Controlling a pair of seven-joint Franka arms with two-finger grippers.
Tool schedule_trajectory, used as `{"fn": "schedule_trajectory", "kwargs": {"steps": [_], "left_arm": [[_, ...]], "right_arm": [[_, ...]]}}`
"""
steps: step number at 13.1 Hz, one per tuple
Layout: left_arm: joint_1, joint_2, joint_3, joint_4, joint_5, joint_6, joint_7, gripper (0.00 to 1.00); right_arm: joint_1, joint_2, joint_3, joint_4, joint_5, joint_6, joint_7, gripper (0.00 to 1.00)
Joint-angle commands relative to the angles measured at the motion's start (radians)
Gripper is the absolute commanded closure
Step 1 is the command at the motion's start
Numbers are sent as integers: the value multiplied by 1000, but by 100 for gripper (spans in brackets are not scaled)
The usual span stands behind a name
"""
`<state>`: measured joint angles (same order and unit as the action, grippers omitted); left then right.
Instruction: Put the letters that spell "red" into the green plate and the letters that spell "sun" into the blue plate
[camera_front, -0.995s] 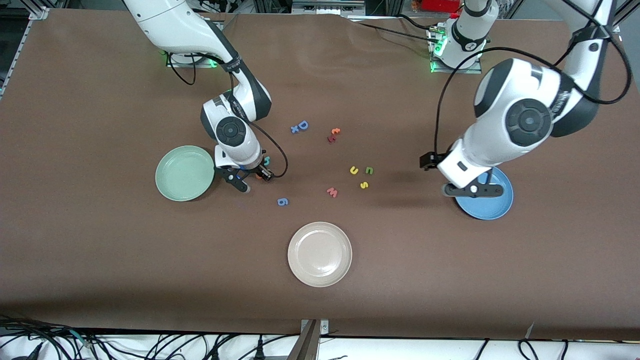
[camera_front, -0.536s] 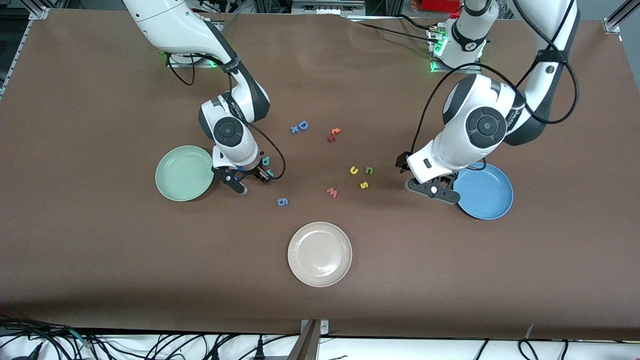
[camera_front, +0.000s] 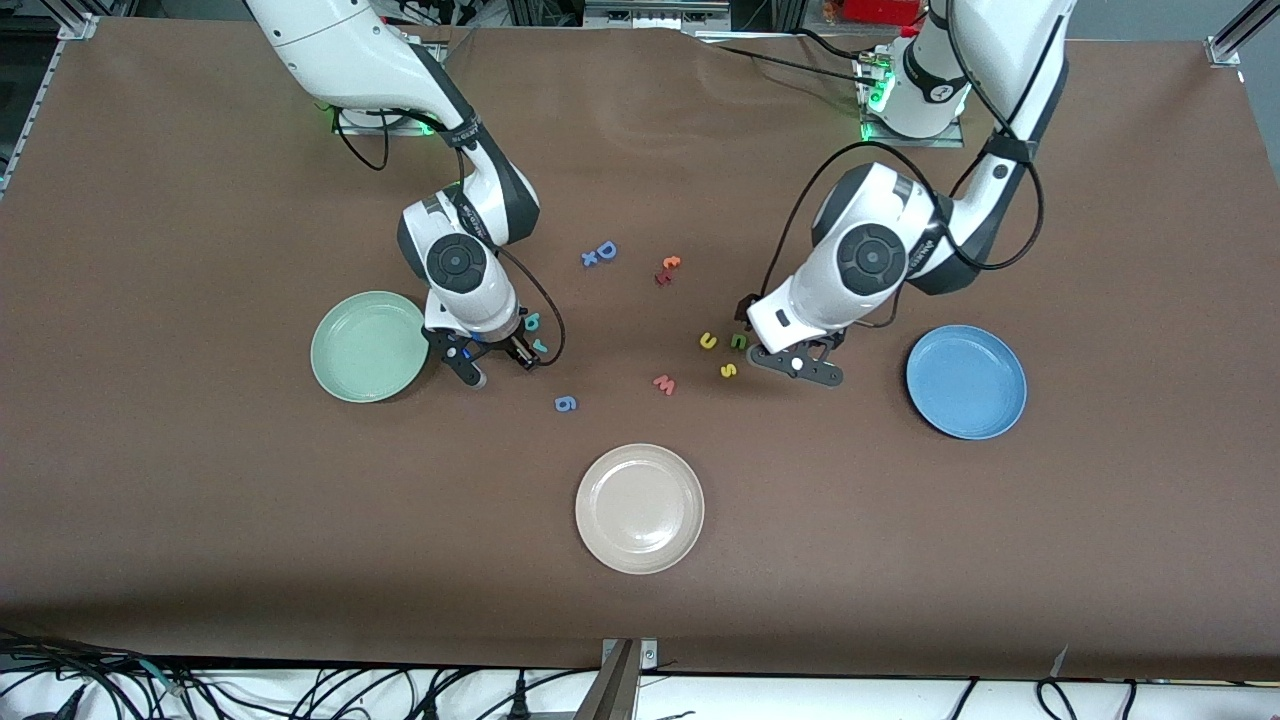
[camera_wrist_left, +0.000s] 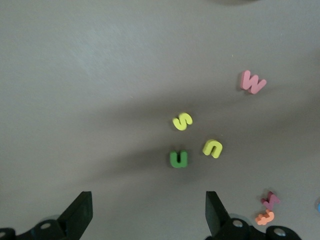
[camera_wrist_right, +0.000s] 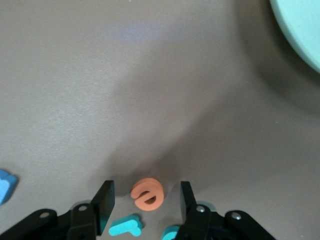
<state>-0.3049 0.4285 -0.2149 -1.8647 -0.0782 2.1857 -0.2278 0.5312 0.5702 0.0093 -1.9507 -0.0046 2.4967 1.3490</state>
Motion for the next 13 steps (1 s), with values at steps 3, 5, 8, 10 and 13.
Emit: {"fn": "schedule_trajectory", "kwargs": {"steps": [3, 5, 8, 10, 13], "left_arm": [[-63, 45, 9, -24, -14, 60, -154, 0], [-69, 61, 14, -27, -9, 62, -154, 1], [-69, 81, 22, -53, -11, 124, -154, 9], [-71, 101, 38, -57, -12, 166, -160, 9], [-89, 127, 40, -57, -14, 213, -191, 14]], "right_arm": [[27, -1, -2, -14, 0, 16, 94, 43], [27, 0, 0, -14, 0, 16, 94, 48], [26, 5, -5, -14, -2, 16, 94, 49], [26, 2, -6, -11, -3, 16, 94, 49], [26, 5, -6, -11, -3, 19, 91, 50]]}}
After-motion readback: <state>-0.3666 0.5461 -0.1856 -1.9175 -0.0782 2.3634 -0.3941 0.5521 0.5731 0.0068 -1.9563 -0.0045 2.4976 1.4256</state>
